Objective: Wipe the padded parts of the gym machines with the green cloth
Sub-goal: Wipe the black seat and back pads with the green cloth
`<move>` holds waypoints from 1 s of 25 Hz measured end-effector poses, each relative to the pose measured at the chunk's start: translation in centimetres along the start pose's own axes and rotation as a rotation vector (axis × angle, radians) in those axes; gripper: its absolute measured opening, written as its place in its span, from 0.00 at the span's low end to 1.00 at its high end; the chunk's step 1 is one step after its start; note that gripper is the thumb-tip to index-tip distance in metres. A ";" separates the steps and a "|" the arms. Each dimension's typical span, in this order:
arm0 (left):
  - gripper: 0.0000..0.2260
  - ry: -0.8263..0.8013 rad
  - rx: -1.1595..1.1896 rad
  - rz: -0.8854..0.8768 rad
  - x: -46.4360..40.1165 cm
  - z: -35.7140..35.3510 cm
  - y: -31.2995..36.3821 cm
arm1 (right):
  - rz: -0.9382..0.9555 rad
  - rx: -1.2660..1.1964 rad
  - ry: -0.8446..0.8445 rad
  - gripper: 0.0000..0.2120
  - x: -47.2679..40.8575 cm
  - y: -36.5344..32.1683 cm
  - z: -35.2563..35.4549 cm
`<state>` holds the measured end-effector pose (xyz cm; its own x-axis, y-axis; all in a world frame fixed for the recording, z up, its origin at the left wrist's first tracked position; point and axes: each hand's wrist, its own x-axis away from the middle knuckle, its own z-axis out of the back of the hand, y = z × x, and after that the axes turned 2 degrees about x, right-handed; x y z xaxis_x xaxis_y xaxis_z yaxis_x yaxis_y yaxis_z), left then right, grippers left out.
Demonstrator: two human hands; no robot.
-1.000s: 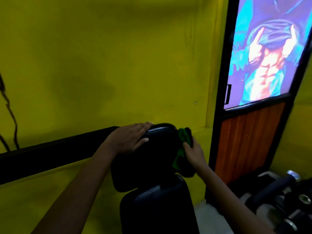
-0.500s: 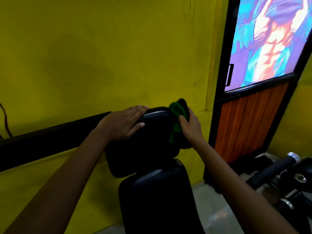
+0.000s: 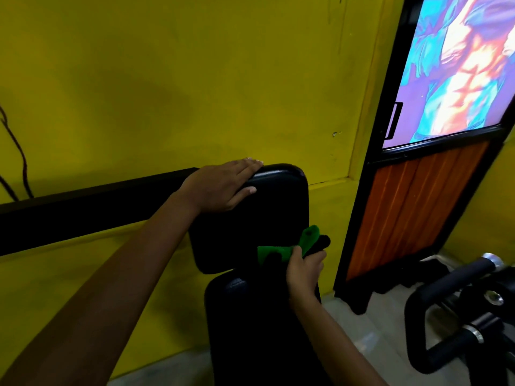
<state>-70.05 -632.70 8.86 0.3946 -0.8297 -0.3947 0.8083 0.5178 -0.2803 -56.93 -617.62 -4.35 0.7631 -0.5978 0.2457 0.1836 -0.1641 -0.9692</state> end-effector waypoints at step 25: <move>0.23 0.195 -0.125 0.063 2.7 -1.6 0.6 | 0.576 0.258 0.271 0.29 2.6 1.3 -3.0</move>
<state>-69.19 -634.25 6.22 0.3410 -0.7449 -0.5734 0.7192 0.5995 -0.3511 -56.60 -621.76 -4.91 0.6074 -0.7143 -0.3475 -0.0375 0.4112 -0.9108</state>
